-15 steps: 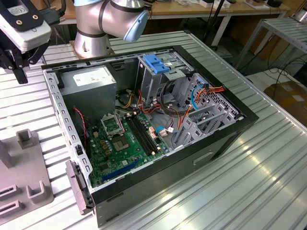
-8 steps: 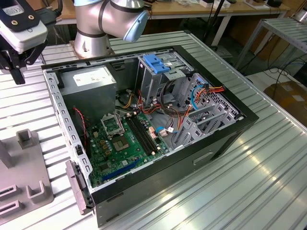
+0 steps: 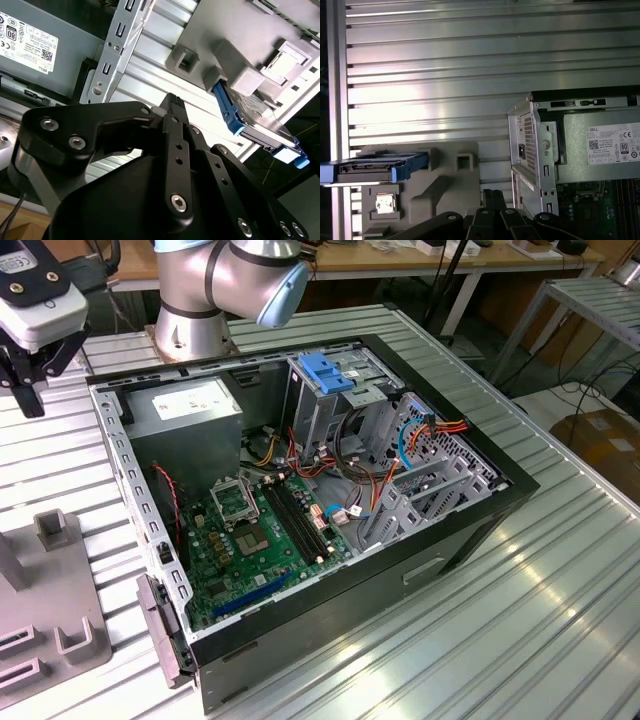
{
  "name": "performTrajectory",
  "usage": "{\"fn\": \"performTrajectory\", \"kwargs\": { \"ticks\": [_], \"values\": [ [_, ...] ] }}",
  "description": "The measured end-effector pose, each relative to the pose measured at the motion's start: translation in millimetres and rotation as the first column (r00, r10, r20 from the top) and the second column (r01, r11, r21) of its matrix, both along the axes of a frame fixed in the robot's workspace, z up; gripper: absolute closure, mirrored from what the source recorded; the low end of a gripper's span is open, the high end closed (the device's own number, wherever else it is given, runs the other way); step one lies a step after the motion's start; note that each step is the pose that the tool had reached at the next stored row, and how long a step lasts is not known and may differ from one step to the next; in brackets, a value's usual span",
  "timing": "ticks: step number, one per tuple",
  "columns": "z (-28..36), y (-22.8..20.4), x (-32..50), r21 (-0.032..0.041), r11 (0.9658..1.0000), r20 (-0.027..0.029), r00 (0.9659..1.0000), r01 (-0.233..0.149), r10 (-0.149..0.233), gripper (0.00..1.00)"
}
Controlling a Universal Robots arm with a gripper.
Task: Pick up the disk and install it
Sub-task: 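Reach for the disk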
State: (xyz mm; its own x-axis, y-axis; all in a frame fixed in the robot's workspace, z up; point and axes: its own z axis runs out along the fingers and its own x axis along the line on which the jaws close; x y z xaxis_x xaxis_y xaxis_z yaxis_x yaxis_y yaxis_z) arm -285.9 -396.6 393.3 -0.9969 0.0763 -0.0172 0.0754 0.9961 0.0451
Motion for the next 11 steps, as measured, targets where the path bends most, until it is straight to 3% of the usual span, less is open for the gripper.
{"fn": "performTrajectory", "kwargs": {
  "ticks": [11],
  "values": [
    [0.0,0.0,-9.0,0.0001,1.0000,0.0001,1.0000,0.000,0.000,0.90]
  ]
}}
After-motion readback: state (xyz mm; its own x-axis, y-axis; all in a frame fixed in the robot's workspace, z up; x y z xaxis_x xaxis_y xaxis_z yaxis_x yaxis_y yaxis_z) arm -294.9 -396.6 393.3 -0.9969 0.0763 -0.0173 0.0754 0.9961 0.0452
